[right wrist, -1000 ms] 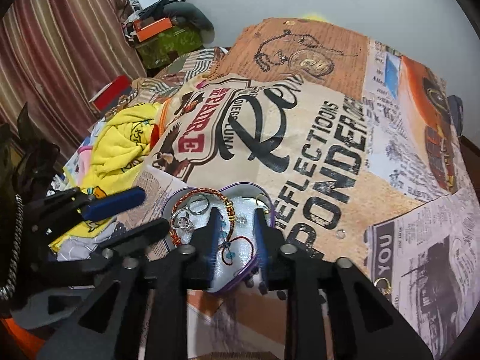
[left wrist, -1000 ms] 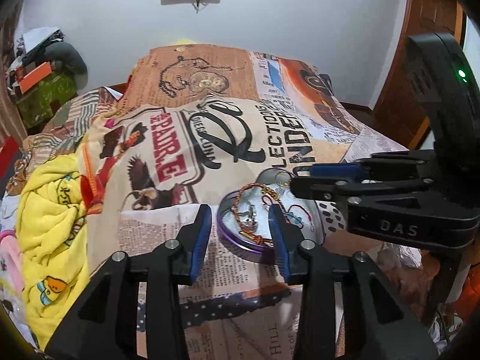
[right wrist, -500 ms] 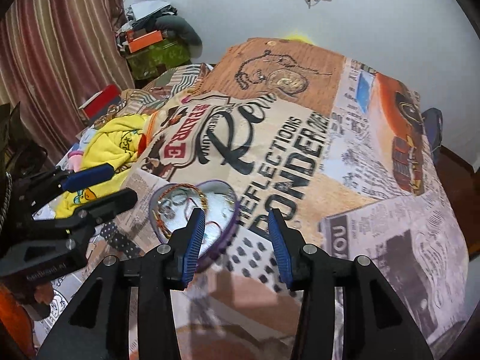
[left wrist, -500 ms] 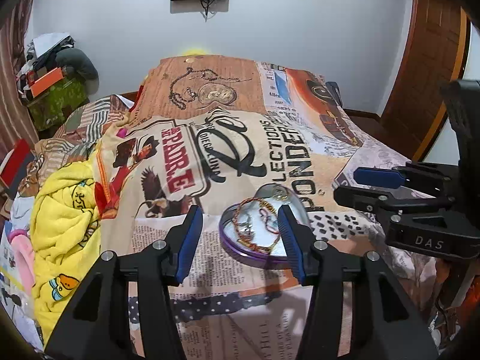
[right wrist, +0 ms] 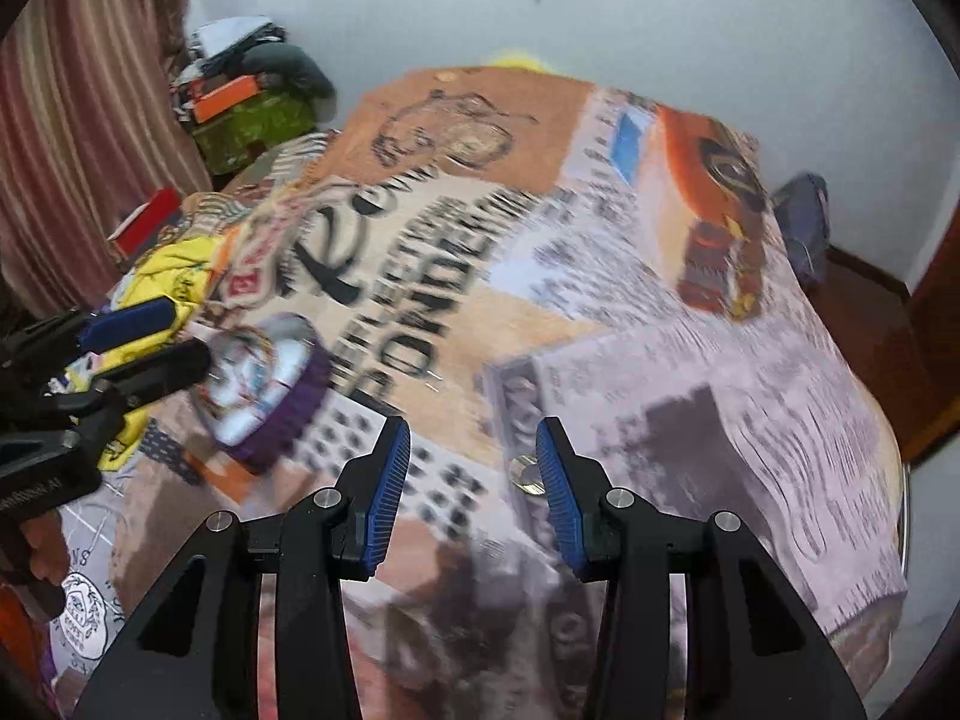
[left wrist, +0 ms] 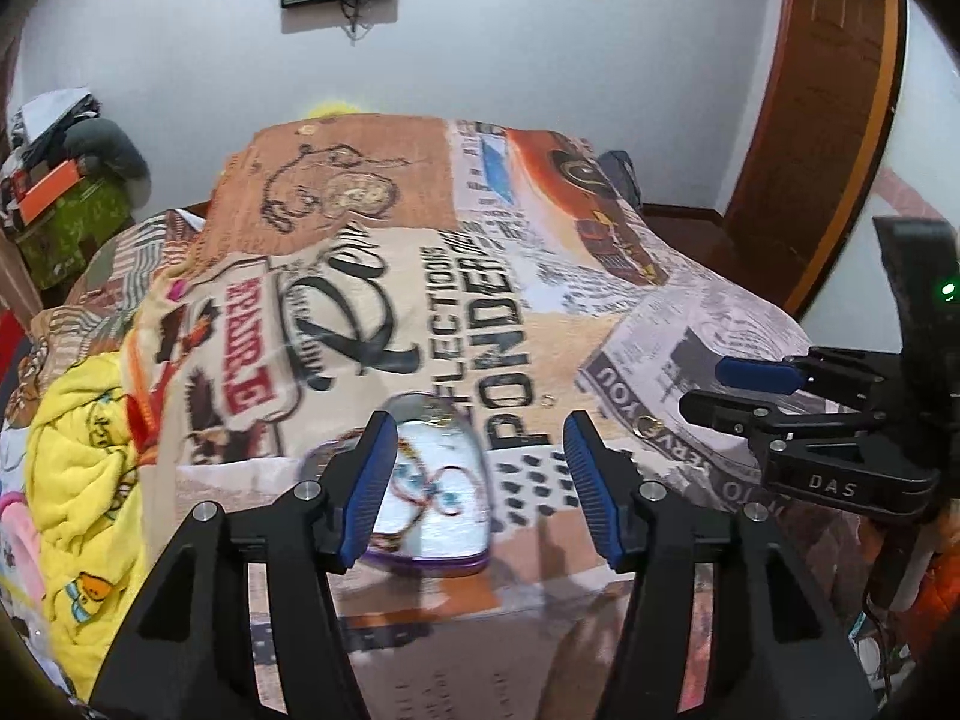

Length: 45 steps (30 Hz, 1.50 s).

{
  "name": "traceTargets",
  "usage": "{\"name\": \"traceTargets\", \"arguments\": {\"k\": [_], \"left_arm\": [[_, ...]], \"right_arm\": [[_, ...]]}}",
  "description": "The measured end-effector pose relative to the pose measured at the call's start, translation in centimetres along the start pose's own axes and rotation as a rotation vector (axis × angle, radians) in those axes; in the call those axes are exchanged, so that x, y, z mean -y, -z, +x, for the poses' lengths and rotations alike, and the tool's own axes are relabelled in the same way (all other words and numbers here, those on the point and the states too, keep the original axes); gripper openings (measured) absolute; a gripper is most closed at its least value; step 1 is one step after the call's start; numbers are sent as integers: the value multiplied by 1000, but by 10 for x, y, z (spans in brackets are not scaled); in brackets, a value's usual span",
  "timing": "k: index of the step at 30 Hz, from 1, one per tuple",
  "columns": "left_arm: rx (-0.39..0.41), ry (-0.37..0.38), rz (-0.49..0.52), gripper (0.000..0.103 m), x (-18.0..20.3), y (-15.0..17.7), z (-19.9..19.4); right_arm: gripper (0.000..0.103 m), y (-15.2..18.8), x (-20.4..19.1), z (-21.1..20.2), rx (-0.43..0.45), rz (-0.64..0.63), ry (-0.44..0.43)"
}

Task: Organize jewelry
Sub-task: 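Move both open grippers back to the remaining rings on the cover, then grasp a small silver ring with the left gripper while the right grasps a gold ring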

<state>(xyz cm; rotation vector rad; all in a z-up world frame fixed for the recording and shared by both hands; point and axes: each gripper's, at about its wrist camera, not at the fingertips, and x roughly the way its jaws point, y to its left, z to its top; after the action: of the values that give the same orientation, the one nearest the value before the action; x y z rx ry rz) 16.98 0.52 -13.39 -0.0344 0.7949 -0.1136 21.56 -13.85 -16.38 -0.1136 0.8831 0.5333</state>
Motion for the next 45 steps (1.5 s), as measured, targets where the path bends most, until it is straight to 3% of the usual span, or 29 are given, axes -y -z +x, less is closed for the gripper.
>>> {"name": "traceTargets", "arguments": {"k": [10,16,21,23,26,35,41,45], "left_arm": [[-51,23,62,57,24,5,33],[-71,22,85,57,27,6,44],[-75,18,95,57,26,5,48],[-70,21,95,57,25,3,49],[-70,40,97,57,25,-1,50],[-124,100,179,56,34,-17,74],[-192,101,290,33,46,-20,102],[-253,92,324,27,49,-18,124]], "right_arm": [[40,30,42,37,-140,65,22],[40,22,37,59,-174,60,-45],[39,19,25,65,-150,-13,-27],[23,21,21,65,-136,-41,-22],[11,22,21,64,-134,-50,-28],[8,22,32,56,-109,15,-38],[8,22,41,39,-66,39,-29],[8,21,49,28,-32,69,-30]]}}
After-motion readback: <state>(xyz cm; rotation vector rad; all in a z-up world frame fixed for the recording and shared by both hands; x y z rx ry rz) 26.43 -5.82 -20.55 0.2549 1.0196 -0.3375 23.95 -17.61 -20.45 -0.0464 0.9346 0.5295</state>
